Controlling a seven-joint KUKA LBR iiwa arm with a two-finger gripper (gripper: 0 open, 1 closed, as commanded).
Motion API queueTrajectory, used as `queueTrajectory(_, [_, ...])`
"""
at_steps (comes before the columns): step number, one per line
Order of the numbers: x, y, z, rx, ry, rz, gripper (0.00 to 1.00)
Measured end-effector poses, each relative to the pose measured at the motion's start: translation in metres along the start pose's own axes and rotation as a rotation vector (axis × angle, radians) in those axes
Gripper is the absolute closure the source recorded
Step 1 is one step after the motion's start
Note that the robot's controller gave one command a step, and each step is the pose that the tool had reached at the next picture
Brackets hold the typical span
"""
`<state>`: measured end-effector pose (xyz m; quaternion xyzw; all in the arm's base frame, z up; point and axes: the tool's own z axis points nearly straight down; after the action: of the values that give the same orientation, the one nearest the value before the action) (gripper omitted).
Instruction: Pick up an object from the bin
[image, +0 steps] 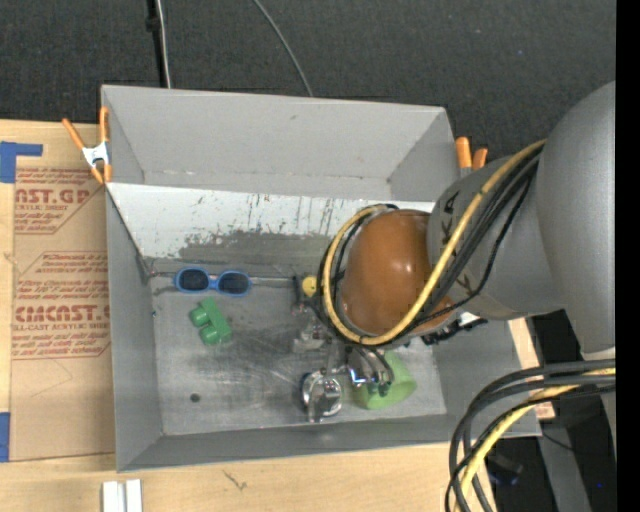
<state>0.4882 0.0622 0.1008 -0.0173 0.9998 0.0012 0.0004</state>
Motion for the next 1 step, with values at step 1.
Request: queueTrajectory(1, [0.0018,-0.0204,0.0264,-0.002,-0.015,-0.121,0.0])
